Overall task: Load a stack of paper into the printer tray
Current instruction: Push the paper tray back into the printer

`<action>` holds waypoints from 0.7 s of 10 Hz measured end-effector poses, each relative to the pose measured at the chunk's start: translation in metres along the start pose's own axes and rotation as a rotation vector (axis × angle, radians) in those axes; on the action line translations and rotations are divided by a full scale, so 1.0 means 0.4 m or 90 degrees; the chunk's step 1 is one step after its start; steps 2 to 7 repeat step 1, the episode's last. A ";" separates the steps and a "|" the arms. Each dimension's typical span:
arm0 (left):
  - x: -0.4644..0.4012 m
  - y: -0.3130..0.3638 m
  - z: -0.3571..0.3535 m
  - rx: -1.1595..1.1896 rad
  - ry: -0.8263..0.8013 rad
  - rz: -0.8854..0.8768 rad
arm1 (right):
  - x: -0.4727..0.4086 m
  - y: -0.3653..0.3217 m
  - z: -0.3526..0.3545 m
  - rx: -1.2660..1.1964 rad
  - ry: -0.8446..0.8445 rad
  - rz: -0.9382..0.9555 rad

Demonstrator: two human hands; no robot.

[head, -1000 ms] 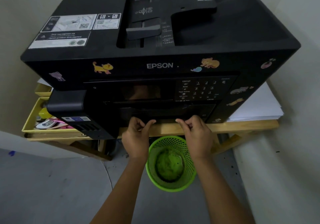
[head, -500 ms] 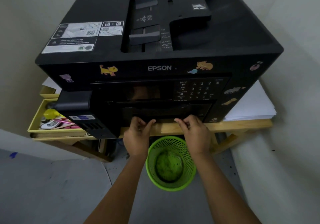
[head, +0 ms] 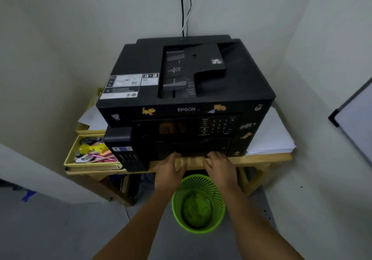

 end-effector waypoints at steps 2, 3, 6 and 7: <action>0.036 0.036 0.026 -0.091 -0.037 -0.061 | 0.031 -0.029 0.042 0.013 -0.049 0.040; 0.036 0.036 0.026 -0.091 -0.037 -0.061 | 0.031 -0.029 0.042 0.013 -0.049 0.040; 0.036 0.036 0.026 -0.091 -0.037 -0.061 | 0.031 -0.029 0.042 0.013 -0.049 0.040; 0.036 0.036 0.026 -0.091 -0.037 -0.061 | 0.031 -0.029 0.042 0.013 -0.049 0.040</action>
Point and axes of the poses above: each hand's wrist, its own x-axis away from the middle knuckle, its own z-axis out of the back of the hand, y = z × x, the point moved 7 cm from there along -x, towards the middle knuckle, and after that the axes turned 4 degrees about z, right-handed, at the moved point
